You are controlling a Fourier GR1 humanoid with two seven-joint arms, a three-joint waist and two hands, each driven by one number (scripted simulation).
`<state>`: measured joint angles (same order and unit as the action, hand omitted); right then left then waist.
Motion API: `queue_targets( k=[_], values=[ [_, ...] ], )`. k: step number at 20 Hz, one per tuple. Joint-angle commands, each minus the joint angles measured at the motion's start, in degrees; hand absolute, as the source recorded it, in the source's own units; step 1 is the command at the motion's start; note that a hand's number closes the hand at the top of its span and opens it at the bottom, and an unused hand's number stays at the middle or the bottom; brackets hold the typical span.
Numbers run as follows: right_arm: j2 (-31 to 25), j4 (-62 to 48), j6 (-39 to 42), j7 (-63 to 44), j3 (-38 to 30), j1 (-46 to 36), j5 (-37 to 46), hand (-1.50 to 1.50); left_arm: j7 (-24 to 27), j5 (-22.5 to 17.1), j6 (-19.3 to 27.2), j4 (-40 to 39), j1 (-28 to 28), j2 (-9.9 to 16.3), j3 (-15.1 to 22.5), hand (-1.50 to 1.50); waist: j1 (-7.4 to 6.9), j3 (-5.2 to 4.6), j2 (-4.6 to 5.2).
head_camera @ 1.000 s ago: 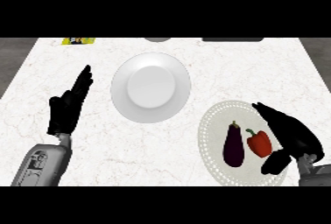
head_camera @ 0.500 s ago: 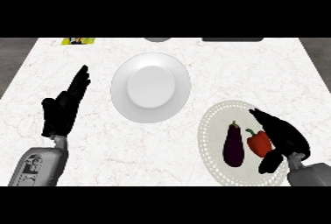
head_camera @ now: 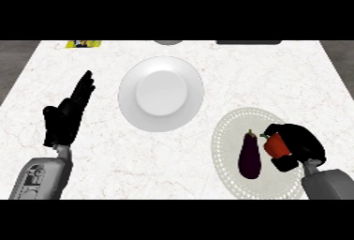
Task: Pick the bell pepper from the placemat and place it in the plate
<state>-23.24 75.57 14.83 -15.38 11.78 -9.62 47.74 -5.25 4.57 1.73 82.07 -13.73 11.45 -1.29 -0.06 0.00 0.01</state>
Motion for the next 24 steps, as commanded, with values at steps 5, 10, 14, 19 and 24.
queue_targets(
  k=[5, 10, 14, 19, 24],
  values=[
    [0.64, 0.49, -0.29, 2.82, -4.01, -1.11, 3.56, 1.50, 0.96, 2.23, 0.32, -1.88, -1.13, -2.34, 0.12, 0.00, 0.14, 0.00, -0.02],
    [2.92, -17.63, -3.50, 7.04, -5.47, -15.05, 6.85, 1.50, -0.71, 1.63, -0.91, -2.66, -3.34, -1.22, -1.18, 0.00, -0.42, 0.02, 0.14],
    [3.84, -27.84, -9.33, 11.42, -8.70, -22.11, 7.06, 1.50, 2.17, 0.50, -2.74, -3.44, -1.25, -0.38, -2.25, 0.00, -0.68, 0.03, 0.22],
    [4.20, -16.87, -18.75, 15.61, -10.70, -19.14, 4.81, 1.50, -3.52, 2.20, -0.14, 0.74, -2.93, -2.05, -0.41, 0.00, -0.02, 0.08, -0.18],
    [7.36, -9.33, -24.78, 19.86, -11.15, -19.89, 2.59, 1.50, -3.84, 3.02, 0.93, 2.94, -0.32, -3.71, 1.02, 0.00, -0.06, 0.06, -0.27]
  ],
)
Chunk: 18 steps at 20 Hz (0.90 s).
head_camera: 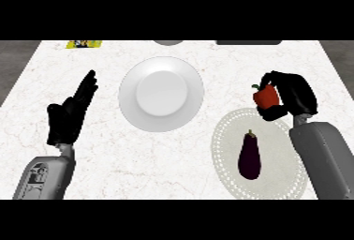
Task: Pick the bell pepper from the placemat and place it in the plate
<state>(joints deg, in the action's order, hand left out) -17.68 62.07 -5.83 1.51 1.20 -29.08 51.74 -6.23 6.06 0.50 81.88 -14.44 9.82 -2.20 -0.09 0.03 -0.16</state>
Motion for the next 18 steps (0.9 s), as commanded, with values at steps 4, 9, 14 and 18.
queue_targets(
  k=[4, 9, 14, 18],
  values=[
    [1.29, 12.29, 2.70, 5.45, 0.19, -3.38, -5.65, 1.50, -0.22, 0.89, 0.69, 0.40, 0.11, 0.22, -0.30, 0.00, 0.24, -0.03, -0.05],
    [8.16, 9.09, 5.34, 1.64, 2.63, -9.29, -6.37, 1.50, -0.41, -2.09, -2.91, 1.69, 0.15, 2.22, -2.17, 0.00, -0.60, -0.03, 0.15],
    [14.91, -0.45, 4.50, -3.36, 3.45, -16.84, -4.71, 1.50, -0.43, 0.88, -0.40, -0.15, -1.16, 0.27, -0.54, 0.00, -0.74, -0.03, 0.34],
    [17.50, -6.34, 2.44, -3.07, 5.91, -20.77, -7.54, 1.50, 2.36, 0.98, 0.12, -4.32, -2.68, -0.97, -0.87, 0.00, -0.77, -0.04, 0.47]
  ],
)
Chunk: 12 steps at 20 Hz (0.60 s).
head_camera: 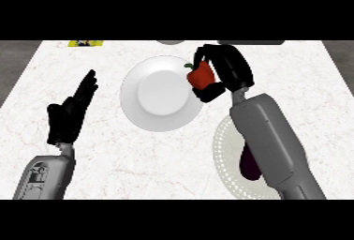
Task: Pick the bell pepper from the placemat and place it in the plate
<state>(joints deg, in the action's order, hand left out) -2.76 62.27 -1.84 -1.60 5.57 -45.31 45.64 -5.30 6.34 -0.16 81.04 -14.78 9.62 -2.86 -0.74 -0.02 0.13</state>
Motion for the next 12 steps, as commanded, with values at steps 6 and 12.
queue_targets(
  k=[6, 12],
  values=[
    [2.72, -21.25, -11.53, -2.18, 11.59, -11.47, -8.55, 1.50, 2.63, 1.39, 0.27, -1.72, -0.94, -1.10, 1.07, 0.00, -1.56, -0.01, 0.37],
    [2.75, -33.96, -14.55, -5.42, 18.16, -16.07, -5.58, 1.50, -0.23, 1.80, 0.01, -0.66, -2.70, -1.84, 2.45, 0.00, -3.72, 0.00, 0.96]
  ],
)
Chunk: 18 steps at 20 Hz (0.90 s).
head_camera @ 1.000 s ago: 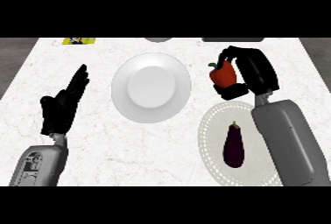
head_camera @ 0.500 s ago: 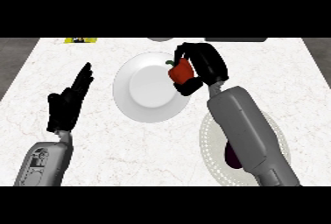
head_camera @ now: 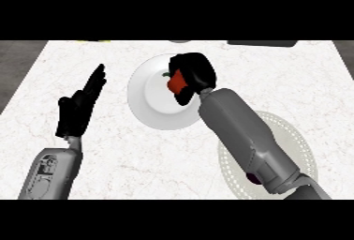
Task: Pick the bell pepper from the placemat and place it in the plate
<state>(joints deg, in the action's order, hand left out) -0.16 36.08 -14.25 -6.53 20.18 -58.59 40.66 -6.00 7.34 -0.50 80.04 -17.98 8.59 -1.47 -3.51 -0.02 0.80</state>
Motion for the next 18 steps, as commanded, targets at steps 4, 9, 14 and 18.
queue_targets(
  k=[4, 9, 14, 18],
  values=[
    [0.15, -8.93, -2.49, -3.85, 4.27, -1.15, -11.19, -1.50, 1.05, 0.75, -0.37, -2.28, -2.19, -1.62, 1.77, 0.00, -2.90, 0.02, 0.92],
    [0.15, -12.65, -2.78, 0.33, 3.58, -2.97, -17.34, -1.50, -0.37, 0.62, -1.10, 0.00, -1.48, -1.37, 2.32, 0.00, -3.67, 0.08, 1.01],
    [0.16, -6.61, -5.70, 6.32, 3.56, 0.59, -27.13, -1.50, 1.41, -0.69, -2.09, -1.40, -2.15, 0.22, 0.12, 0.00, -3.61, 0.10, 0.83],
    [0.15, -6.16, -10.86, 11.88, -1.90, 1.65, -33.84, -1.50, -2.33, 0.87, 0.70, 0.07, -3.83, -1.82, 1.20, 0.00, -1.64, 0.16, 0.52]
  ],
)
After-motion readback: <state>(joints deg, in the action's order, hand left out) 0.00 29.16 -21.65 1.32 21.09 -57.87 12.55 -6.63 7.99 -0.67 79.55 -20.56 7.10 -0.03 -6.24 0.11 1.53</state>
